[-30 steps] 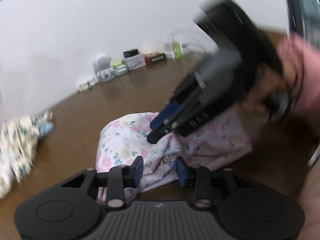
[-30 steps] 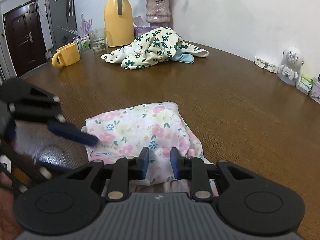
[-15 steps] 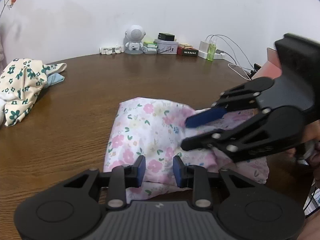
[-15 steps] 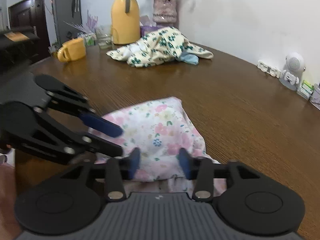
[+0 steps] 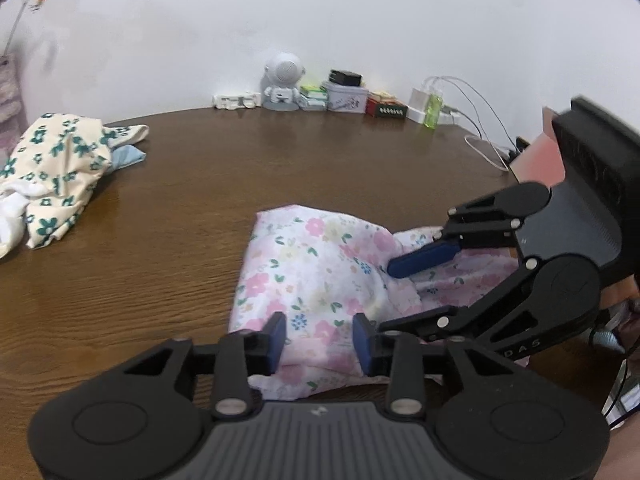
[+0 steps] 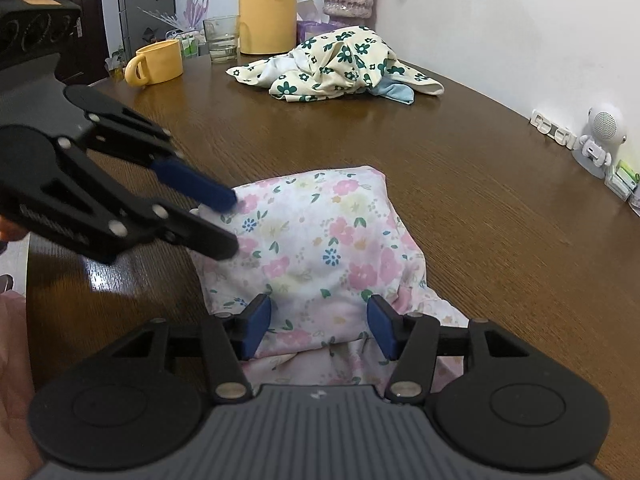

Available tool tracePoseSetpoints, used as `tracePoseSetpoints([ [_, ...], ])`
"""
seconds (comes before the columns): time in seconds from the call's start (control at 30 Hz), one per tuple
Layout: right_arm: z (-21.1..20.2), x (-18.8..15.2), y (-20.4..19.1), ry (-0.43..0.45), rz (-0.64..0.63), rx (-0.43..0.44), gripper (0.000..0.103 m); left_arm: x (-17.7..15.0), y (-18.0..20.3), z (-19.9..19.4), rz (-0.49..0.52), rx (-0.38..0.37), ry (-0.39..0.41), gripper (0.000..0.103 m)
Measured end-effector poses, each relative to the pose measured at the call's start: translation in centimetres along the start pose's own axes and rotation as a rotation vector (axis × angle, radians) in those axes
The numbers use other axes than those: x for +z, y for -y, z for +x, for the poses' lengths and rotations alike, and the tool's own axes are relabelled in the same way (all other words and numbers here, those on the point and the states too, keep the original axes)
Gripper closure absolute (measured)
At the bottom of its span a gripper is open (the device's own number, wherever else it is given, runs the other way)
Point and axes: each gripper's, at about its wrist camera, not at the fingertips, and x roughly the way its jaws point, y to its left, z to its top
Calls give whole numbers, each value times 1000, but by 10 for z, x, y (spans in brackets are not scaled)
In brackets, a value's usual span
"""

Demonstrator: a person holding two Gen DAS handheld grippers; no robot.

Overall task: Fold clothes
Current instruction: 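Press the folded dress bundle flat with both grippers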

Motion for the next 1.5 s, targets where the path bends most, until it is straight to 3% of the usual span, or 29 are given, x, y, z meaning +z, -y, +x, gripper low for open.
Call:
tracePoseSetpoints([
  [0.3, 0, -1, 3, 8, 15, 8, 48, -7, -40, -1, -187, 48, -35, 65],
  [0.83, -1, -9, 6, 46, 53, 18, 48, -5, -50, 15, -226, -24, -68, 67],
  [0.93, -1, -9, 6, 49, 56, 17, 48, -3, -50, 18, -237, -29, -68, 71],
  [1.13, 1, -7, 4, 55, 65, 12, 48, -3, -50, 20, -270, -56, -57, 92],
  [1.27, 3, -4, 2, 59, 73, 8, 47, 1, -44, 9, -254, -39, -9, 96],
  [1.5, 4, 4, -2, 78, 77, 5, 47, 12, -28, -14, -136, 37, 66, 97],
])
